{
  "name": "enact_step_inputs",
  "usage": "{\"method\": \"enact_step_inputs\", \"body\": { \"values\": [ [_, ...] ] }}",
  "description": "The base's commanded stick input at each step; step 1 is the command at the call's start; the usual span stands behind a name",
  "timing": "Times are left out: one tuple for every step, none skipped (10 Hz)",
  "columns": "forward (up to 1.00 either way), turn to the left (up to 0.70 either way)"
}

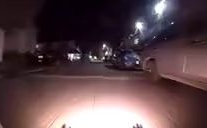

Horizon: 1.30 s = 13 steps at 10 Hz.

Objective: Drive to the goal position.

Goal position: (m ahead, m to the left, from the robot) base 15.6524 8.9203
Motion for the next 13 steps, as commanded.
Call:
{"method": "enact_step_inputs", "body": {
  "values": [
    [0.60,-0.15],
    [0.60,-0.15],
    [0.60,-0.15],
    [0.60,-0.15],
    [0.60,-0.15],
    [0.60,-0.15],
    [0.60,-0.15],
    [0.60,-0.15],
    [0.60,-0.15],
    [0.60,-0.15],
    [0.60,-0.06],
    [0.60,0.00],
    [0.60,0.00]
  ]
}}
